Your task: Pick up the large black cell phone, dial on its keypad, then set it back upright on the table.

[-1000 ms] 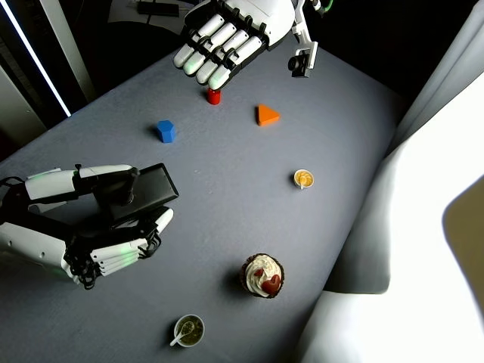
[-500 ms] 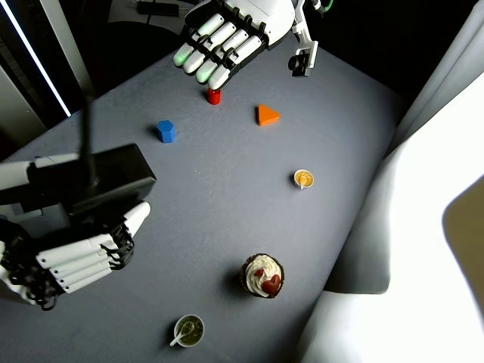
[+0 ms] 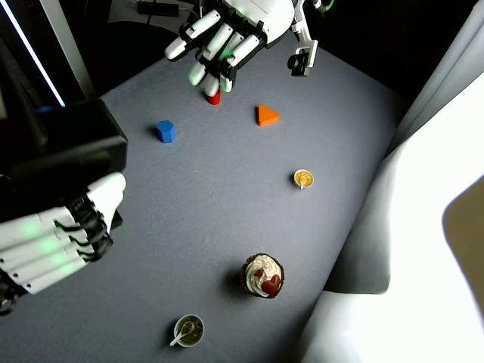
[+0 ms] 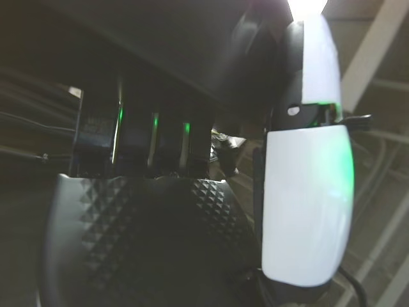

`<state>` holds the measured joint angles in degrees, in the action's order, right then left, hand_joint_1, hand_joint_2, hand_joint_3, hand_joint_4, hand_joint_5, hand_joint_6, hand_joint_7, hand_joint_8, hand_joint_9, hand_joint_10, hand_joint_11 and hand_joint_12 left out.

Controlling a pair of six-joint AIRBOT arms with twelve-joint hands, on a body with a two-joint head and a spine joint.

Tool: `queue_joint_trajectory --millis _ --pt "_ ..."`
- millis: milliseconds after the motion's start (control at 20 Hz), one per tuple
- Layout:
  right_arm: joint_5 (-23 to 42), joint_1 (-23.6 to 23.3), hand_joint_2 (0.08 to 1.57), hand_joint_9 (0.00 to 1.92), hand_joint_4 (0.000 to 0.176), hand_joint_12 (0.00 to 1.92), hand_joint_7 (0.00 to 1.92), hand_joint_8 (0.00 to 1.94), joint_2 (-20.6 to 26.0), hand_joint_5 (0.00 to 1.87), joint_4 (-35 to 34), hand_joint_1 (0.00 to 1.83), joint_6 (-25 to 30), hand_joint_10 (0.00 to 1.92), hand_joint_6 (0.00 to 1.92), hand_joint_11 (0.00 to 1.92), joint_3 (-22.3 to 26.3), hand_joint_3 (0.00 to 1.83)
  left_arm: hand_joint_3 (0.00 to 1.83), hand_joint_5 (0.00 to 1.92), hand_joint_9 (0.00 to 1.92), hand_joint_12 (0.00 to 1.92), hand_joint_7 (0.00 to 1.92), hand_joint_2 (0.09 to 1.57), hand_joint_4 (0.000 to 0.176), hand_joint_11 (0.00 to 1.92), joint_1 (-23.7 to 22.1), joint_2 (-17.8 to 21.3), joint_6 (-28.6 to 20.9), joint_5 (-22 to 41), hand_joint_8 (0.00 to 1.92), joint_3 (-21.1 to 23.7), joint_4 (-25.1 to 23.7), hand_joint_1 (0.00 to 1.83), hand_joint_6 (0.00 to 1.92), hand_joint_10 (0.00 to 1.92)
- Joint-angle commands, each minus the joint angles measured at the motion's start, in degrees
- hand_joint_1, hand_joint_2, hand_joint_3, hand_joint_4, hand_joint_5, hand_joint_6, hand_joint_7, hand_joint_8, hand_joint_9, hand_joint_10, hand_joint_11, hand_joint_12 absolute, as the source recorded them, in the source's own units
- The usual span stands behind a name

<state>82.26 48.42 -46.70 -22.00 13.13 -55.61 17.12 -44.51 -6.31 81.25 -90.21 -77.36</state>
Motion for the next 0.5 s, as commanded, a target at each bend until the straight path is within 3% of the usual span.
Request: queue_joint_trajectory --millis 0,50,100,150,200,250,300,400,450 --pt "8.3 -1.1 1.04 1.07 0.0 1.36 1.12 0.62 0.9 1.08 0.5 1.5 0.7 0.93 0.58 1.03 0.1 0.0 0.02 0.03 0.7 1.89 0.55 1.35 0.174 0.75 -1.9 0.3 -0.6 3.2 1.66 -0.1 5.8 1.23 0.01 1.7" --pt "8.2 -1.6 1.05 1.06 0.0 1.1 1.11 0.7 0.9 1.09 1.2 1.42 0.0 1.07 0.62 1.06 0.3 0.0 0.02 0.01 0.77 1.9 0.52 1.37 0.176 0.81 -2.3 0.4 -1.1 3.2 1.74 -0.1 5.8 1.23 0.0 1.78" --pt "7.8 -2.1 1.04 1.06 0.0 1.32 1.1 0.68 0.9 1.09 1.4 1.49 -0.7 0.97 0.56 1.03 0.6 0.0 0.01 0.0 0.86 1.92 0.54 1.36 0.173 0.84 -2.5 0.5 -1.5 3.3 1.72 -0.1 5.8 1.24 0.0 1.84" --pt "7.4 -2.6 1.04 1.08 0.0 1.36 1.09 0.68 0.9 1.08 1.4 1.5 -1.1 0.93 0.55 1.02 0.9 0.0 0.01 0.0 0.87 1.92 0.54 1.36 0.169 0.89 -2.8 0.6 -2.0 3.3 1.73 -0.1 5.8 1.25 0.0 1.9" --pt "6.6 -3.4 1.12 0.9 0.0 1.48 0.88 0.99 0.9 0.9 1.4 1.49 -1.8 1.16 0.81 0.9 1.3 0.0 0.0 0.0 0.87 1.92 0.55 1.36 0.166 0.88 -3.3 0.6 -2.0 2.6 1.73 -0.2 5.8 1.26 0.0 1.92" --pt "5.9 -4.2 1.14 0.83 0.0 1.52 0.81 1.11 0.8 0.85 1.6 1.49 -2.2 1.25 0.85 0.86 1.5 0.0 0.0 0.01 0.84 1.92 0.57 1.35 0.165 0.81 -3.6 0.6 -2.1 2.4 1.71 -0.3 5.8 1.27 0.0 1.92" --pt "5.5 -4.6 1.14 0.82 0.0 1.53 0.8 1.13 0.8 0.86 1.8 1.49 -2.4 1.26 0.84 0.86 1.6 0.0 0.0 0.0 0.82 1.92 0.61 1.32 0.158 0.74 -3.6 0.6 -2.5 2.4 1.66 -0.2 5.9 1.29 0.0 1.92" --pt "4.7 -5.9 1.15 0.82 0.0 1.55 0.8 1.14 0.4 0.83 2.3 1.49 -3.3 1.27 0.87 0.84 1.6 0.0 0.0 0.0 0.84 1.92 0.57 1.34 0.141 0.84 -4.3 0.6 -4.3 2.5 1.72 -0.2 6.1 1.28 0.0 1.92" --pt "4.3 -6.5 1.14 0.85 0.0 1.55 0.83 1.08 0.2 0.86 2.3 1.49 -3.7 1.22 0.86 0.84 1.6 0.0 0.0 0.0 0.86 1.92 0.54 1.36 0.151 0.88 -4.9 0.9 -4.9 2.4 1.77 0.0 5.8 1.27 0.0 1.92"
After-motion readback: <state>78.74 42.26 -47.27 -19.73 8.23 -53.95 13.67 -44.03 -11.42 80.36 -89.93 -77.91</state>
